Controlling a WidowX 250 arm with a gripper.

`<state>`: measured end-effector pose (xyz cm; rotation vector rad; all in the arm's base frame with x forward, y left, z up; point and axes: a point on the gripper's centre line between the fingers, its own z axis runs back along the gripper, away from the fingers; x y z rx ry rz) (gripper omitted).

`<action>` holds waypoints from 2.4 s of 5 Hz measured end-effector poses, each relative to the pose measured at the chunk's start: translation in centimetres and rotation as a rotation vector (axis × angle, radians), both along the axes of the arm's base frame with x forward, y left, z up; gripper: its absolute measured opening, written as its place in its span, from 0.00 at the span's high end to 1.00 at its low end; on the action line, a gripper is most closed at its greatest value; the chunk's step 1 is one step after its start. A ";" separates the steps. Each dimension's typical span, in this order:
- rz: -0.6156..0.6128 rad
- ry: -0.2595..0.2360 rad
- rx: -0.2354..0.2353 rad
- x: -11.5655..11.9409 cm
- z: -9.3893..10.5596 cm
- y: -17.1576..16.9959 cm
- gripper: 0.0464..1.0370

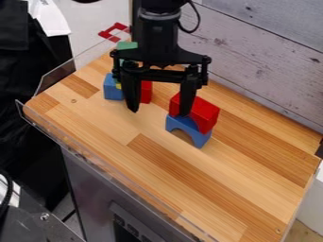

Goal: Put the green rectangular block on top of the red arch

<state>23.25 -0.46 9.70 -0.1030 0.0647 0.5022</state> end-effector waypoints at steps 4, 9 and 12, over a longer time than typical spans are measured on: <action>0.056 -0.092 0.018 1.6 3.7 4.5 0.04; -0.015 -0.013 -0.050 5.0 1.2 10.2 0.04; 0.002 0.015 -0.077 5.5 -0.8 10.1 0.04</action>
